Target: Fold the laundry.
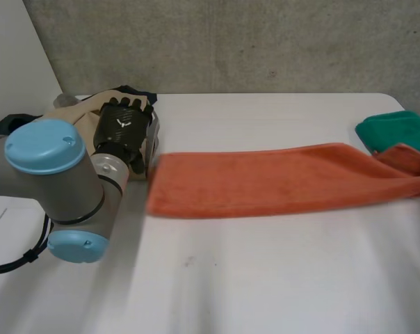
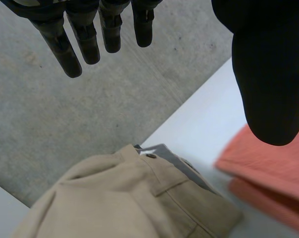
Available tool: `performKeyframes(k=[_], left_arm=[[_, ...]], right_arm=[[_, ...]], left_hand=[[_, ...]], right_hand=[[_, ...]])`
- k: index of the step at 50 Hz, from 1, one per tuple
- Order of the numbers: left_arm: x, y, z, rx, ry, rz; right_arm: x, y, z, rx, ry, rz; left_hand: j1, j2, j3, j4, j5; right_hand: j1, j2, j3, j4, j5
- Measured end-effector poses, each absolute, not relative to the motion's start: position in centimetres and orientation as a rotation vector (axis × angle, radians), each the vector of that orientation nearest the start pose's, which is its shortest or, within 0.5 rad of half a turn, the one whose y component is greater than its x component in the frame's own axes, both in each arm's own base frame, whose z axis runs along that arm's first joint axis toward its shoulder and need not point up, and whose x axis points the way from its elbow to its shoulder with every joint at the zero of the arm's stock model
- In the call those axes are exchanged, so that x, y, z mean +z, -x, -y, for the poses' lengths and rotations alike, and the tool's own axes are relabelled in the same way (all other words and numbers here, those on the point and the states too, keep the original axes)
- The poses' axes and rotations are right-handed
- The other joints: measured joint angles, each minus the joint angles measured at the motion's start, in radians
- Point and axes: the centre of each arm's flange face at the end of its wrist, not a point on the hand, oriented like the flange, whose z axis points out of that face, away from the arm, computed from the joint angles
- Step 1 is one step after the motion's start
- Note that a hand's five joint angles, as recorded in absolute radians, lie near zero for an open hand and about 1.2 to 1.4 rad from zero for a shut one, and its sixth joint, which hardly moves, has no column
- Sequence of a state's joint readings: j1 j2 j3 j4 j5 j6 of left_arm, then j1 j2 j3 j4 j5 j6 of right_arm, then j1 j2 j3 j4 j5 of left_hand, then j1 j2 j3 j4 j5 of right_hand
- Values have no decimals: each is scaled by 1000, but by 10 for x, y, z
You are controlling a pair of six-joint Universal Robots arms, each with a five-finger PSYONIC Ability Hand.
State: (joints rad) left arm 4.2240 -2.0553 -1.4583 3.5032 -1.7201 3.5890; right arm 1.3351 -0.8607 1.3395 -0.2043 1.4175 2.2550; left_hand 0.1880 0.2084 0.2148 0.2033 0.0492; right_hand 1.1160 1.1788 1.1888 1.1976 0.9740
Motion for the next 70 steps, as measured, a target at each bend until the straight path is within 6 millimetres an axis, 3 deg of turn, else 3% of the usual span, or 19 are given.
performKeyframes(k=[5,7,9,13,17,18,24,30,34,35,40,44,51,53,58,61,62,64,70], left_arm=[[218,289,293,-2187,-821,-1989],[221,288,291,-2195,-816,-1987],[223,287,289,-2201,-810,-1987],[226,285,286,-2211,-798,-1993],[229,284,282,-2228,-782,-2003],[231,284,280,-2235,-777,-2006],[233,284,274,-2253,-767,-2022],[231,286,270,-2251,-780,-2034],[229,288,268,-2250,-790,-2039],[228,288,268,-2250,-791,-2040],[227,293,267,-2262,-798,-2049],[227,299,266,-2278,-811,-2052],[226,314,259,-2306,-858,-2052],[224,319,256,-2310,-879,-2056],[218,325,252,-2302,-909,-2068],[215,325,251,-2294,-919,-2076],[215,326,251,-2293,-919,-2076],[213,326,250,-2287,-924,-2081],[216,324,249,-2292,-917,-2076]], right_arm=[[156,-12,437,1371,-796,1860],[164,-15,437,1379,-820,1823],[172,-33,436,1430,-867,1786],[190,-95,428,1625,-996,1709],[204,-170,404,1856,-1166,1607],[207,-200,391,1945,-1242,1559],[201,-310,318,2234,-1603,1355],[157,-373,254,2309,-1943,1273],[127,-392,228,2288,-2092,1278],[122,-394,225,2280,-2114,1285],[112,-395,218,2242,-2117,1361],[128,-379,232,2213,-1961,1505],[158,-312,274,2049,-1597,1889],[154,-284,283,1933,-1501,2036],[136,-243,297,1747,-1388,2182],[128,-226,305,1675,-1356,2188],[127,-224,306,1669,-1353,2186],[124,-214,313,1631,-1334,2162],[133,-210,329,1658,-1295,2048]], left_hand=[[0,0,0,0,0],[0,0,0,0,0],[0,0,0,0,0],[0,0,0,0,0],[0,0,0,0,0],[0,0,0,0,0],[0,0,0,0,0],[0,0,0,0,0],[0,0,0,0,0],[0,0,0,0,0],[0,0,0,0,0],[0,0,0,0,0],[0,0,0,0,0],[0,0,0,0,0],[0,0,0,0,0],[0,0,0,0,0],[0,0,0,0,0],[0,0,0,0,0],[0,0,0,0,0]], right_hand=[[0,0,1,0,6],[0,0,1,0,13],[0,0,1,1,13],[0,0,3,1,14],[0,0,6,1,14],[0,0,6,1,14],[0,0,6,1,14],[0,0,6,1,14],[0,0,6,1,14],[-9,-30,-29,-35,-9],[-806,-860,-850,-857,-812],[-889,-962,-974,-982,-925],[-889,-963,-974,-982,-925],[-889,-963,-974,-982,-925],[-837,-904,-911,-920,-875],[-435,-494,-512,-524,-485],[-419,-475,-494,-507,-469],[-143,-98,-117,-129,-88],[-84,-28,-1,-3,-5]])
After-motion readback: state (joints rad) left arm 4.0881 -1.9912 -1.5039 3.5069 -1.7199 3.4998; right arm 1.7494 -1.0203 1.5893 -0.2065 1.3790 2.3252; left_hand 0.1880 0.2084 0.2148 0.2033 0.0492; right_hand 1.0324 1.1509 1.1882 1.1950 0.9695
